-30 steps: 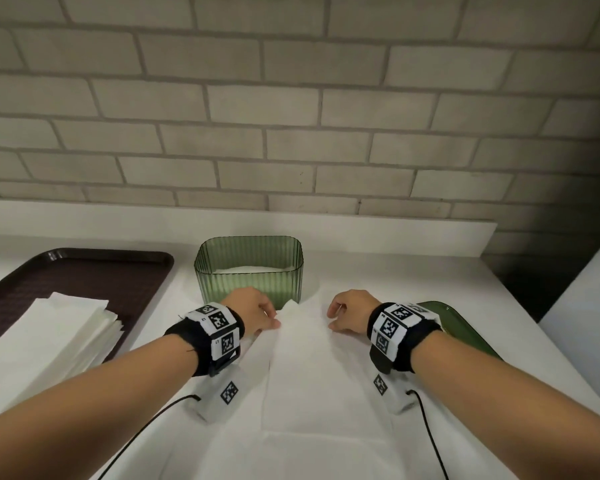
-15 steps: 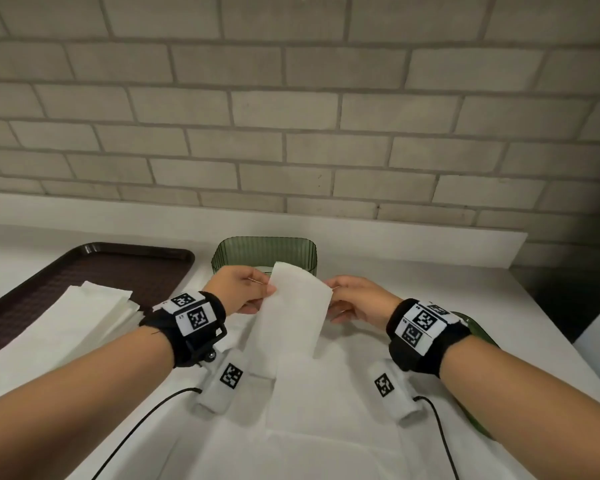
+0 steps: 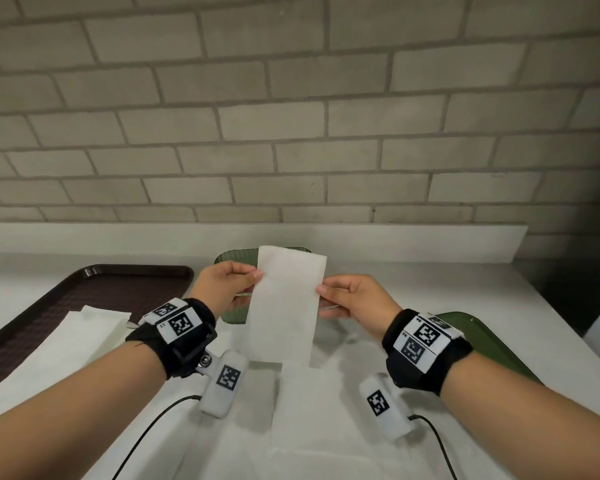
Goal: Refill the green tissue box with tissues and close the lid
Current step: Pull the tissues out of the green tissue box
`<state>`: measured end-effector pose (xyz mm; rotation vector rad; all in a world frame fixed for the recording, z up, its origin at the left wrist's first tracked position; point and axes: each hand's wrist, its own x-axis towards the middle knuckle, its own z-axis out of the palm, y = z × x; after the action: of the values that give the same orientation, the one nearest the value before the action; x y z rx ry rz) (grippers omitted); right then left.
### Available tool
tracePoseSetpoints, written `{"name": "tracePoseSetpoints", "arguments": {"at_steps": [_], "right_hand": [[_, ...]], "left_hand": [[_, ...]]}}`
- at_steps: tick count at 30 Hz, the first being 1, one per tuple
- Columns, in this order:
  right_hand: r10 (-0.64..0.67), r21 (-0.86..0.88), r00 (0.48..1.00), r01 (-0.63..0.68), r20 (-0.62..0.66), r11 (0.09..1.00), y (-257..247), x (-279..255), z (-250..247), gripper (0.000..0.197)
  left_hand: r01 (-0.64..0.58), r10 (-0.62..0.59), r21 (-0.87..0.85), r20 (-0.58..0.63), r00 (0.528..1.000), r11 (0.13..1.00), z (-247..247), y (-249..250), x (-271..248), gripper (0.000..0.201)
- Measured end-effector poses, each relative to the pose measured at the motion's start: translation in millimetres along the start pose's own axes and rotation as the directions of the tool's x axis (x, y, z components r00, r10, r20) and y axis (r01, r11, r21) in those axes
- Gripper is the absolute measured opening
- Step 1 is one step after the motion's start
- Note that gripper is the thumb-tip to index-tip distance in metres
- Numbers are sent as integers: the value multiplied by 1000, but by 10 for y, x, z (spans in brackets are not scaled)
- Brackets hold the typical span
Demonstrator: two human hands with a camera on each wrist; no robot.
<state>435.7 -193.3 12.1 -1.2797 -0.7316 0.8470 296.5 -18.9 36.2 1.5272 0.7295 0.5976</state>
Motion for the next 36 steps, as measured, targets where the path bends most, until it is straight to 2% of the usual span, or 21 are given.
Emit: {"name": "tracePoseSetpoints", "arguments": {"at_steps": [4,9,14,18,21,25,29,32,36], "right_hand": [[-13,97,987,29,-163,995,-42,70,15,7],[-21,130,970,54,-240,990,-46,93,9,7],[5,143,985,20,-174,989,1,75,47,11],[26,112,997,-18,-73,994,19,59,88,9],[85,10,996,-85,12,996,52,47,106,26],[168,20,976,-172,141,985,123,43,156,48],[127,-8,954,-130,270,992,198,68,268,28],[79,21,970,-86,229,996,209,140,351,21],[31,96,998,-35,47,995,183,308,332,9]], "left_hand": [[0,1,-16,16,1000,1000,37,33,6,9],[-2,3,-66,26,1000,998,50,37,-9,10],[61,-44,-189,95,995,980,35,20,30,10],[101,-80,-260,87,993,960,44,-20,79,11],[135,-103,-306,118,988,942,18,-35,115,16],[190,-151,-411,125,981,891,-41,-79,179,20],[249,-218,-479,122,968,841,-50,-66,219,19],[238,-214,-504,106,971,830,-92,-48,254,19],[149,-165,-546,21,986,825,-231,3,360,15]]}}
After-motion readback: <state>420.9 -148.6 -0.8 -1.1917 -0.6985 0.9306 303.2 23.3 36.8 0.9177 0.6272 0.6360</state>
